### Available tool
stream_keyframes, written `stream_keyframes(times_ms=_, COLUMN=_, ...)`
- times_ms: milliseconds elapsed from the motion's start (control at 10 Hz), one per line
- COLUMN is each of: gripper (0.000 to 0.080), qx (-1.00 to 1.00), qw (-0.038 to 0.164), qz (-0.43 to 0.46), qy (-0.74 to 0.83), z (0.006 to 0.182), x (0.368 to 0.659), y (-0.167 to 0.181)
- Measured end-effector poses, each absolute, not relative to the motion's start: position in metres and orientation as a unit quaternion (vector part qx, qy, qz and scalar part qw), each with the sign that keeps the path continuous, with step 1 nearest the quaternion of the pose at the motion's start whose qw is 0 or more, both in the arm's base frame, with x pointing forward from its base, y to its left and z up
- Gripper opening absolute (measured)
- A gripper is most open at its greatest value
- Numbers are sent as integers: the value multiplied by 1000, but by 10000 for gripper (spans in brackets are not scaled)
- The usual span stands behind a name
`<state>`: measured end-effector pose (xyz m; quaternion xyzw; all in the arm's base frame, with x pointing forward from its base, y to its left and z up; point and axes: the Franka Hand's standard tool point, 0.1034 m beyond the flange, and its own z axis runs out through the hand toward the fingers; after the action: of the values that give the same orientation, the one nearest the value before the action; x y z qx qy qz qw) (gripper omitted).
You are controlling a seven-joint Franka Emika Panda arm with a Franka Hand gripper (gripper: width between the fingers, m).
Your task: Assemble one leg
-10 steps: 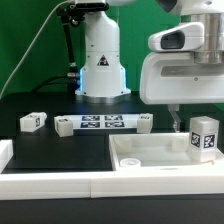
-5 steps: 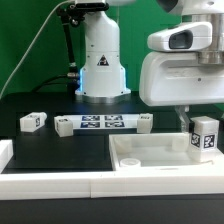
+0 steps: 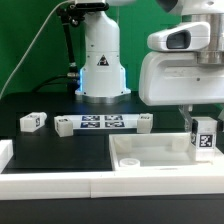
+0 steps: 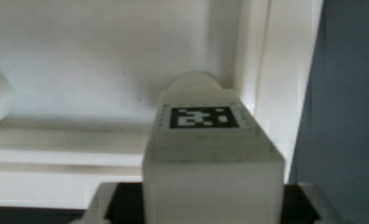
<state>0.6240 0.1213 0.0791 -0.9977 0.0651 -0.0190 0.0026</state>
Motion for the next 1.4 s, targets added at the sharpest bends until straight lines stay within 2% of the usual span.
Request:
stream_keyframes(times_ms=800, gripper=292, qx=-841, qw=10, qz=-12, qy=541, z=77, x=622, y=116)
stream_keyframes(times_ms=1200, gripper=292, qx=-789, qw=21, qz=-2, qy=614, z=76, x=623, y=111)
stream_keyframes(times_ms=1300, gripper=379, qx=-796, qw=21, qz=-3, qy=605, z=76, x=623, y=111)
stream_keyframes(times_ms=1400, gripper=521, qx=-807, qw=21, qz=-3, qy=590, z=76, x=623, y=111)
